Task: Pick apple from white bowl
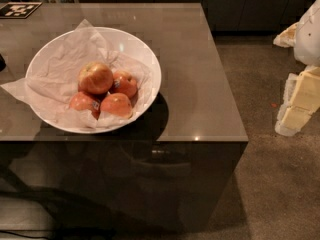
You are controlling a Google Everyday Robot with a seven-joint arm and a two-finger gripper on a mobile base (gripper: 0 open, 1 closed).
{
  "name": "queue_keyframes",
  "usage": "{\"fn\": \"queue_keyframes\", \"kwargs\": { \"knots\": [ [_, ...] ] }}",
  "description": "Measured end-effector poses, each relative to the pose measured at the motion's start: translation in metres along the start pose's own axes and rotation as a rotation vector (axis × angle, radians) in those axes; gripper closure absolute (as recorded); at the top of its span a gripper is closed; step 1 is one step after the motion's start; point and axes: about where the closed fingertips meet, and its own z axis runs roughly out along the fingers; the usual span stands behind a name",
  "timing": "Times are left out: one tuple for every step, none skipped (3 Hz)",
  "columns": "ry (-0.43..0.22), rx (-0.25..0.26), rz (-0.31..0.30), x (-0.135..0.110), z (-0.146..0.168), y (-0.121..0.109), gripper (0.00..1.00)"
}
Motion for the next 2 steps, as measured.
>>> {"fn": "queue_keyframes", "kwargs": {
  "knots": [
    [0.0, 0.0, 0.0, 0.0, 0.0, 0.0, 0.0],
    [0.0, -0.015, -0.048, -0.035, -0.01, 0.014, 0.0]
  ]
}}
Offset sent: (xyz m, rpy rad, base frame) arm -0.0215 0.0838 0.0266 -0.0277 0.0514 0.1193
